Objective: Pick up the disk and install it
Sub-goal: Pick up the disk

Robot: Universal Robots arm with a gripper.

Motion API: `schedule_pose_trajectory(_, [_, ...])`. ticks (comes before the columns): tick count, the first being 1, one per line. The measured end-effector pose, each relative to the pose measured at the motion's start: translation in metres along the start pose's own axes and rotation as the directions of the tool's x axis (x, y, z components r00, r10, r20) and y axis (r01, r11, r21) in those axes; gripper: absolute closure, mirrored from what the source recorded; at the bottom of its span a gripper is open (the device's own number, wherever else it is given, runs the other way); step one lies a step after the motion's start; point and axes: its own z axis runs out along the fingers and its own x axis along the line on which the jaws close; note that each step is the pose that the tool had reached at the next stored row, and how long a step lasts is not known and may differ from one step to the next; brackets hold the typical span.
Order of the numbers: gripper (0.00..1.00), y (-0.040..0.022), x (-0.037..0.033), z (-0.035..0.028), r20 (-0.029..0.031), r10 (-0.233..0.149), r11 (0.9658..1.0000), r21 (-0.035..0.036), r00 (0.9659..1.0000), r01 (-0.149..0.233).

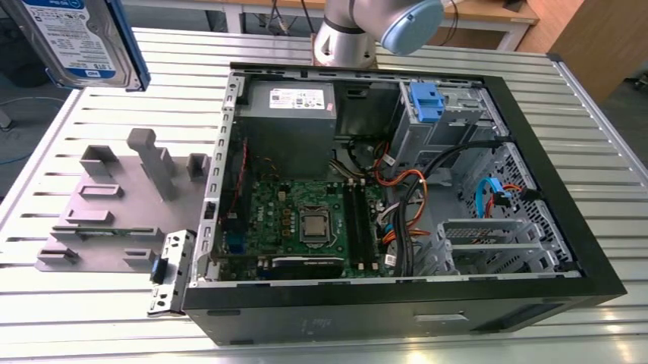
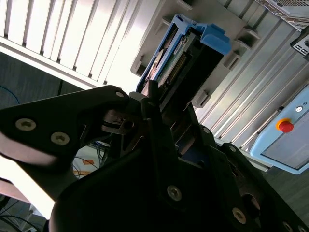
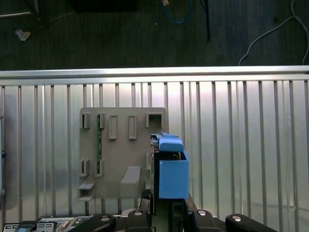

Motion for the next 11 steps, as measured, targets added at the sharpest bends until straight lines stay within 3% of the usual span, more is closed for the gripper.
schedule_pose_trajectory(11, [0.65, -0.0054, -0.0002, -0.0001, 0.0000, 0.000, 1.0000, 0.0000, 1.0000, 0.000])
